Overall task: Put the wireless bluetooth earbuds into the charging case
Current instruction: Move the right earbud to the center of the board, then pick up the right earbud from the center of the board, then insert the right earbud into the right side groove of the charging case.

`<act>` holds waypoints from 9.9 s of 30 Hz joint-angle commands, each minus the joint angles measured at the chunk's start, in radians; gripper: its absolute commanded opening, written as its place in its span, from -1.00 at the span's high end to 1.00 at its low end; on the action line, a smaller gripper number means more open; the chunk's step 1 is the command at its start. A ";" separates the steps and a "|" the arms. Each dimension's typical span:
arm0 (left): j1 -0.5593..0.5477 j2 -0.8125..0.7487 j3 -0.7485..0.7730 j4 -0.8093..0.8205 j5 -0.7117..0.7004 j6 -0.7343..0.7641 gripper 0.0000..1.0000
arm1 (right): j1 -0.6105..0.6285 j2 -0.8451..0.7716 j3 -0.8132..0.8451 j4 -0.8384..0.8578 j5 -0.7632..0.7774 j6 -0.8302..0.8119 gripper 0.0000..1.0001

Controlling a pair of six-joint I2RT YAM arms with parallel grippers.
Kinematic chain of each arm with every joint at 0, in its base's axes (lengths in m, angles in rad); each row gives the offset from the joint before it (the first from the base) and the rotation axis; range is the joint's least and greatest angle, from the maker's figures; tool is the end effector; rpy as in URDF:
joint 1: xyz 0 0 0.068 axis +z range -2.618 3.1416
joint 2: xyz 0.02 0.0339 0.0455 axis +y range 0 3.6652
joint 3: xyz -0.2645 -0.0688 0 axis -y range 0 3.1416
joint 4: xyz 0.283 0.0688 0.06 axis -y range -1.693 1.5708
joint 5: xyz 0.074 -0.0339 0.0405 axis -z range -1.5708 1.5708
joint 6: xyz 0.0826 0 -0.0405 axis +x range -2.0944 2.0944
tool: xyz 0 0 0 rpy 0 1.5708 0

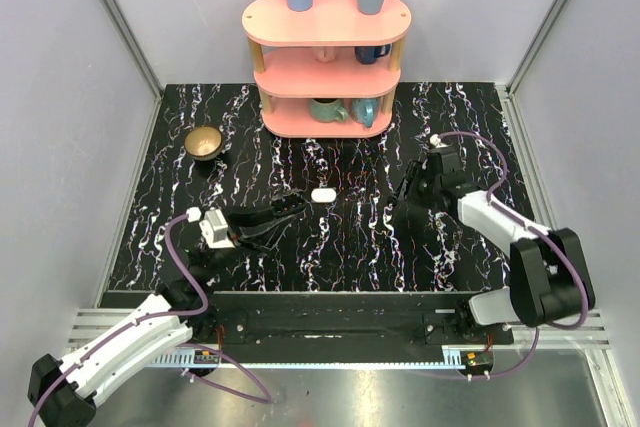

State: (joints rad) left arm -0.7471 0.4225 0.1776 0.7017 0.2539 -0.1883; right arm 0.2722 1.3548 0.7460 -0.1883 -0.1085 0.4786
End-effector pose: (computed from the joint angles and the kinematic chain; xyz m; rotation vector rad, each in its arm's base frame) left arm 0.1371 -0.1552 0.2795 0.5477 1.0481 -0.9706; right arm 0.3240 0.0997 0.1476 0.1957 2.4089 0.4830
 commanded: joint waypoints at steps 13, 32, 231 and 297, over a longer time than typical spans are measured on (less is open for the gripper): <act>-0.001 -0.014 0.031 0.044 0.004 -0.014 1.00 | -0.073 0.253 0.099 0.227 -0.085 0.031 0.05; -0.001 0.018 0.036 0.055 0.012 -0.036 1.00 | -0.073 0.293 0.076 0.220 -0.071 0.041 0.21; -0.001 0.004 -0.003 0.028 -0.051 -0.069 1.00 | -0.013 0.218 -0.036 0.178 -0.077 0.048 0.63; 0.000 0.254 0.098 0.222 0.436 -0.152 1.00 | 0.305 -0.378 0.381 -0.151 -1.106 -0.956 1.00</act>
State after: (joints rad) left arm -0.7471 0.6594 0.2092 0.7815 0.5781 -0.3050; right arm 0.5457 0.9623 1.0908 -0.3141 -1.1767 -0.4381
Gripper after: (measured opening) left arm 0.340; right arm 0.012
